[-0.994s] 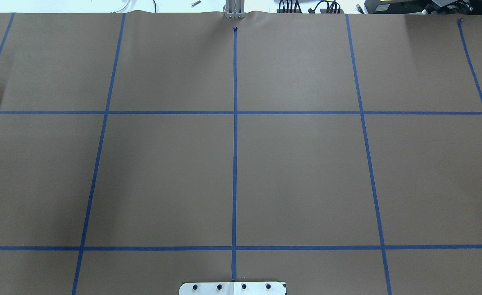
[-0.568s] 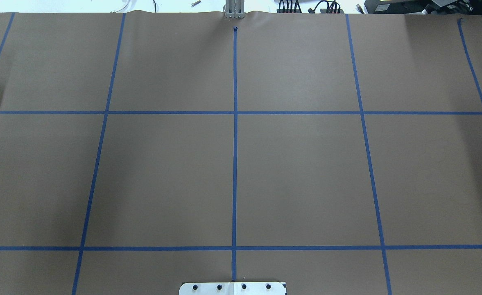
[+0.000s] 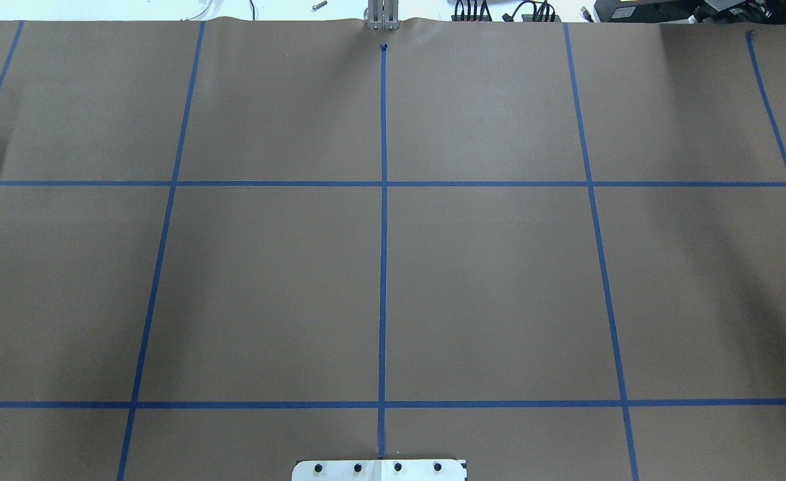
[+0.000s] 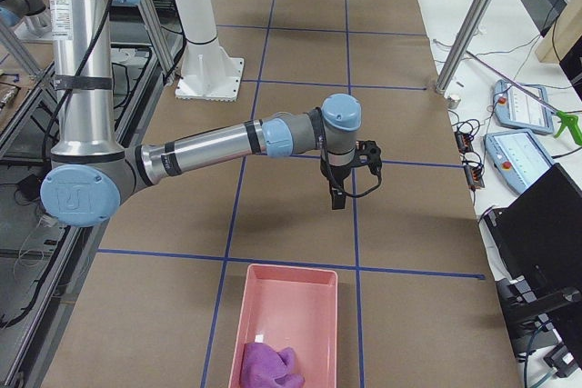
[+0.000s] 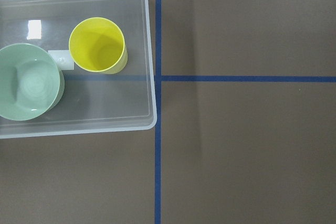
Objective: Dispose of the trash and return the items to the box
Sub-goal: 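Open the right gripper to drop the cloth into the pink bin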
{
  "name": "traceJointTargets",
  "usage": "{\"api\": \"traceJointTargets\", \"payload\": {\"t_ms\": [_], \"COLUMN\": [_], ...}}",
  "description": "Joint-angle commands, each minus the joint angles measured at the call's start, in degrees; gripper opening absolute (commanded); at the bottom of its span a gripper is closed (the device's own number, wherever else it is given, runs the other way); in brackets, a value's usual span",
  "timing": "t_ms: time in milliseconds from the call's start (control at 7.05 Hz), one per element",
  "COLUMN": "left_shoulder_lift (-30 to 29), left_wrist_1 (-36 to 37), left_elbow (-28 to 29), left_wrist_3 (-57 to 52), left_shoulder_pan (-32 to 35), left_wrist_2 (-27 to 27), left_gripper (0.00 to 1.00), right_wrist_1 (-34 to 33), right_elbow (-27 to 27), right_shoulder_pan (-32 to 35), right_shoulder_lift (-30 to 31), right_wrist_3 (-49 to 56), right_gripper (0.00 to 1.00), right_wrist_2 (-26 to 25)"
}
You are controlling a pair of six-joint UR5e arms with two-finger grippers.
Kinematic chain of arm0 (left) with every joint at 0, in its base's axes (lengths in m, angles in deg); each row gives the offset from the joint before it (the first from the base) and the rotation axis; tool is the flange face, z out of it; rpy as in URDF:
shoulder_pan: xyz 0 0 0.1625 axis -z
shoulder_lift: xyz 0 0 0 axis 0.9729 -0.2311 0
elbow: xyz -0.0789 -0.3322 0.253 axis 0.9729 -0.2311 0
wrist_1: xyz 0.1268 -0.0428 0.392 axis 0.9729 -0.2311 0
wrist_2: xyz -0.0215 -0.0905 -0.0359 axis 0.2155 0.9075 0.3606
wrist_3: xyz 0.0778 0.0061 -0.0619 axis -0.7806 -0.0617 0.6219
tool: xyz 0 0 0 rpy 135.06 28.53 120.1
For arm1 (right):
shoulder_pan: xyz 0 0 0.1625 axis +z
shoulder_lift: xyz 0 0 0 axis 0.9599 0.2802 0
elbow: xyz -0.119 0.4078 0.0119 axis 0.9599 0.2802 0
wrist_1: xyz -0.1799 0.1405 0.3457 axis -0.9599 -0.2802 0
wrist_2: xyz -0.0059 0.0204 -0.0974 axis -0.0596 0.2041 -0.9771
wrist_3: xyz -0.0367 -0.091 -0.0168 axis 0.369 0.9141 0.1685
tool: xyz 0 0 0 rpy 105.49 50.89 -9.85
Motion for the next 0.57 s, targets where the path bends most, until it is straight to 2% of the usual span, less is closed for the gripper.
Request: {"api": "traceJointTargets", "payload": {"t_ms": [0,284,426], "left_shoulder_lift": [0.2,0.0,0.5], "left_wrist_1": [-1.0,-3.2,-3.5], "left_elbow": [0.6,0.6,0.2], "left_wrist_3": [0.1,0.4,0.1], "left_shoulder_pan": [0.0,0.0,0.0], "left_wrist_2": [2.1,-1.1,-0.3], "left_gripper": [0.99,0.99,0.99], "right_wrist_1": [0.0,-0.1,-0.2], "right_elbow": [-0.3,-0.3,-0.1], "right_shoulder_pan": [-0.3,1.2,1.4], "right_shoulder_lift": [2.9,3.2,5.1], "right_wrist_3": [1.8,1.6,1.7], "right_gripper": [1.00,1.00,1.00], "right_wrist_2": [-0.1,-0.5,-5.5]}}
